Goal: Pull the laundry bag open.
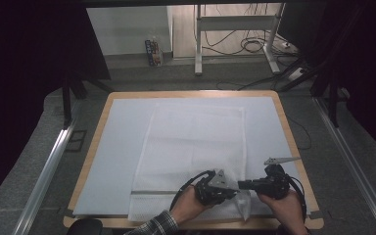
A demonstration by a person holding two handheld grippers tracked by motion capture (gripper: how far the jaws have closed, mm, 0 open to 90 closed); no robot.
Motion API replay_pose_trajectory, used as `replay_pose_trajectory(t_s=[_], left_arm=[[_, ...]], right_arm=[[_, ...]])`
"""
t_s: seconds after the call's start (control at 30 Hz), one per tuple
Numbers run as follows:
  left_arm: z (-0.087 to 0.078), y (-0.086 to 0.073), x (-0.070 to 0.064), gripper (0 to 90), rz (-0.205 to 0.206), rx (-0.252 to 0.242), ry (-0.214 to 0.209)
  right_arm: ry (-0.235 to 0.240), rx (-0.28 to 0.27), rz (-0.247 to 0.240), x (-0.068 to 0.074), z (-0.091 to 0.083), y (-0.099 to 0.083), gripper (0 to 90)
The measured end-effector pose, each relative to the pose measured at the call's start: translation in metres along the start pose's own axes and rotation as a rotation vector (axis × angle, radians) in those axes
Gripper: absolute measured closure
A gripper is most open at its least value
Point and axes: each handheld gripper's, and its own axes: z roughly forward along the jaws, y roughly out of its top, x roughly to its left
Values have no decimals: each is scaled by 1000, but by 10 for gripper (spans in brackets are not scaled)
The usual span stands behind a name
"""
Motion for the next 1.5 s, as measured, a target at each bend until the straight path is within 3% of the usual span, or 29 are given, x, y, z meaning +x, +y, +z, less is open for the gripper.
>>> replay_pose_trajectory(t_s=[0.23,0.43,0.73,1.13,1.5], left_arm=[[-4,-2,4,869,-48,-36,-22],[-4,-2,5,870,-58,-41,-33],[-6,-5,5,874,-76,-43,-44],[-14,-10,8,875,-93,-57,-69],[-22,-20,14,875,-103,-32,-44]], right_arm=[[-18,9,-20,-2,1,-1,781],[-29,22,-3,-2,0,-1,867],[-82,23,-3,-2,-3,-1,875],[-103,46,-5,-2,-2,-1,877],[-131,45,-10,-3,-4,-1,878]])
